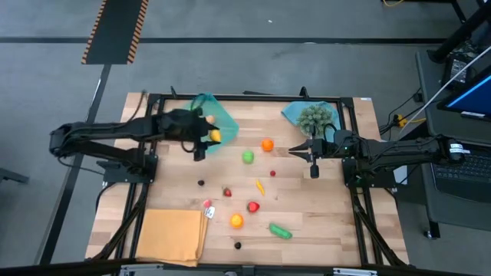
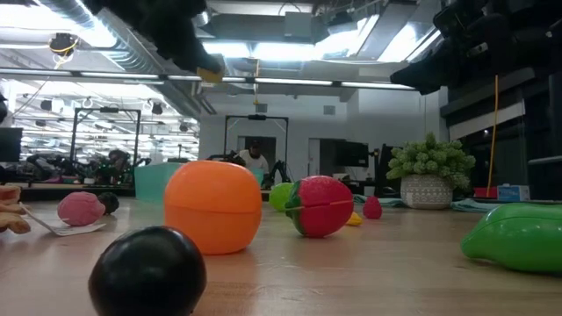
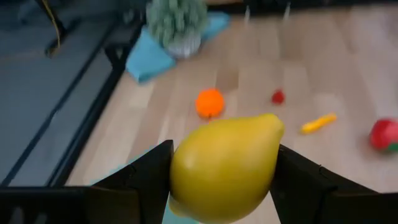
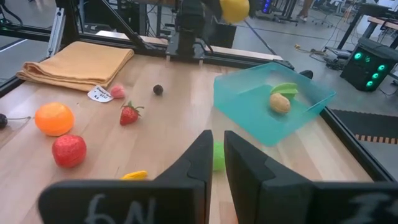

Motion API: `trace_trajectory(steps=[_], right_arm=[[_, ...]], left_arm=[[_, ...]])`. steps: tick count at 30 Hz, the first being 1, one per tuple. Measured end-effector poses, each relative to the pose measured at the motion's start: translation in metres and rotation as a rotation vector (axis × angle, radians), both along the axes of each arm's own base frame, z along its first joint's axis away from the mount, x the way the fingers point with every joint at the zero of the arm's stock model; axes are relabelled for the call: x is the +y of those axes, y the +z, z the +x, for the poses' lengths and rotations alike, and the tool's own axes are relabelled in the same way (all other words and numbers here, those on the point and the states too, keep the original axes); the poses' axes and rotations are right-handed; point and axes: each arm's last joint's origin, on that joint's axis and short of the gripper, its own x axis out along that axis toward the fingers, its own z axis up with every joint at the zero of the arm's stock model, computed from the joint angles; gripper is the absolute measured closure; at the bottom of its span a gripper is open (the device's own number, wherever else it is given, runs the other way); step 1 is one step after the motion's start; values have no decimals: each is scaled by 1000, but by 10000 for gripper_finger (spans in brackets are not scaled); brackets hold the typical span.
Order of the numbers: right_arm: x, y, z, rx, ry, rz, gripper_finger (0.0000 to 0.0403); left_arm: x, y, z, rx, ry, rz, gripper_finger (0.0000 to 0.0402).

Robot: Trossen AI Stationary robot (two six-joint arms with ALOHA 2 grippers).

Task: Pick and placing Produce into tupperware
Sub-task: Put the yellow lemon into the blue bin

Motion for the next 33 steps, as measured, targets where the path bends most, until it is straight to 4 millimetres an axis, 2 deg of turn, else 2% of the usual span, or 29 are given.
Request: trace_trajectory(steps=[7,14,26,33], right_arm=[[0,1,0,-8,0,-1,360],[0,1,0,-10,0,-1,360],[0,1,0,-10,0,-1,360],[0,1,0,-10,0,-1,360]], left_arm=[[0,-13,-22,-211,18,48,185],[1,-35,-27,-334,-13,30,185],[-2,-58,-32,-444,-44,14,185],[-2,-58,-32,-456,-32,-25,185]])
